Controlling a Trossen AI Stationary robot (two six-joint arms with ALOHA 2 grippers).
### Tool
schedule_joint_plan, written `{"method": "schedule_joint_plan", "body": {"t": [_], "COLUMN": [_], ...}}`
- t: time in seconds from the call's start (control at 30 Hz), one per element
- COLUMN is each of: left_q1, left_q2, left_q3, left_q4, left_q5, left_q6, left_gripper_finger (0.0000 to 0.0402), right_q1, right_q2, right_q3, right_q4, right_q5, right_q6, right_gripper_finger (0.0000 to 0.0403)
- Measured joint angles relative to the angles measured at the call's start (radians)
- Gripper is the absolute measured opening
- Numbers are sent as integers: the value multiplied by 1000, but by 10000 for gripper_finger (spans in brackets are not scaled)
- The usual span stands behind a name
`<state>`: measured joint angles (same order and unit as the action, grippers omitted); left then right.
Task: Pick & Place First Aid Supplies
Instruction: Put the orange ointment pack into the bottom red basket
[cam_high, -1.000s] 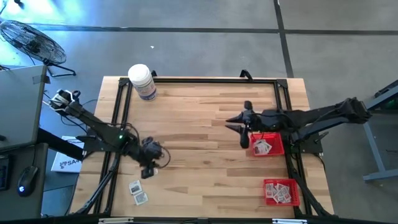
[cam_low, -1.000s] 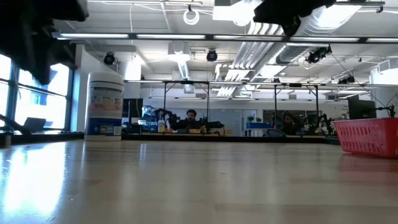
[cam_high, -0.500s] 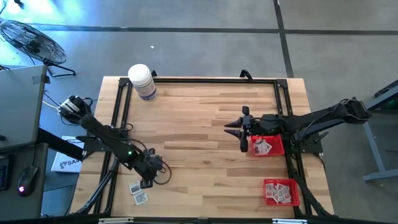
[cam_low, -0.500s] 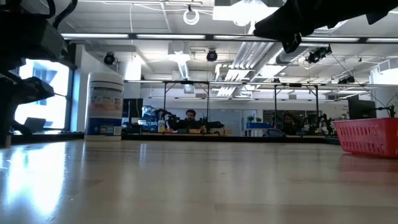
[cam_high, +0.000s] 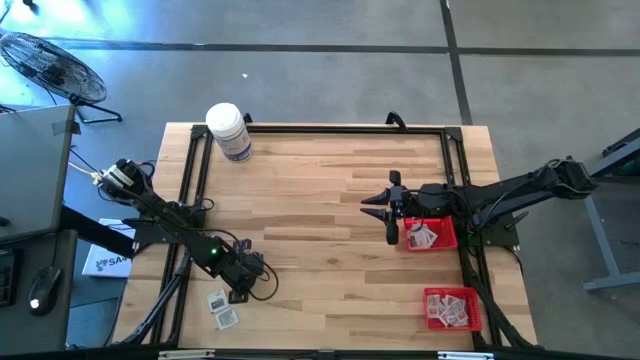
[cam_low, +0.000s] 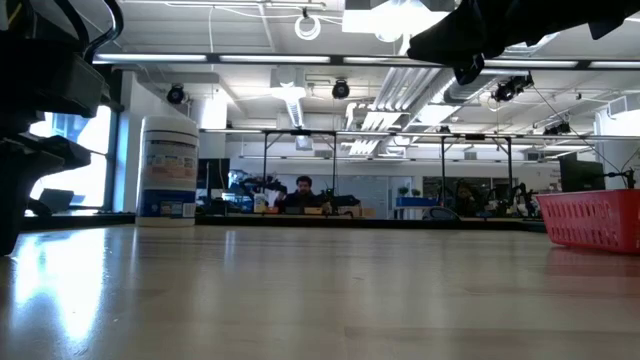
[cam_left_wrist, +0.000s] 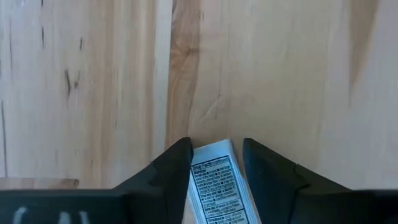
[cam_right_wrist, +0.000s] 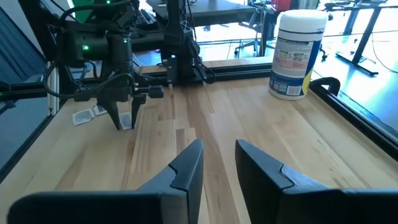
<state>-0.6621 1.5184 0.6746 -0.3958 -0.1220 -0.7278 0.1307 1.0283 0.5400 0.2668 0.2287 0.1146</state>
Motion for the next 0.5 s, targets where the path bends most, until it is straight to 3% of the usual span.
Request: {"method": "schedule_joint_plan", "body": {"t": [0.13,0.3,0.5], "left_q1": [0,0,-1], "left_q2": [2,4,5], "left_q3": [0,0,-3], "left_q4": [-24,-62,-72], "left_q5": [-14,-46,-125], "left_q6": [-1,-3,-11], "left_gripper_finger": [105,18,13], "right_q1": [0,0,4], "right_q2": [0,0,1], "right_q3": [0,0,0], "right_q4": [0,0,-1], "right_q5": [0,0,-2], "right_q6": [2,19,44], "right_gripper_finger": [87,87,87]}}
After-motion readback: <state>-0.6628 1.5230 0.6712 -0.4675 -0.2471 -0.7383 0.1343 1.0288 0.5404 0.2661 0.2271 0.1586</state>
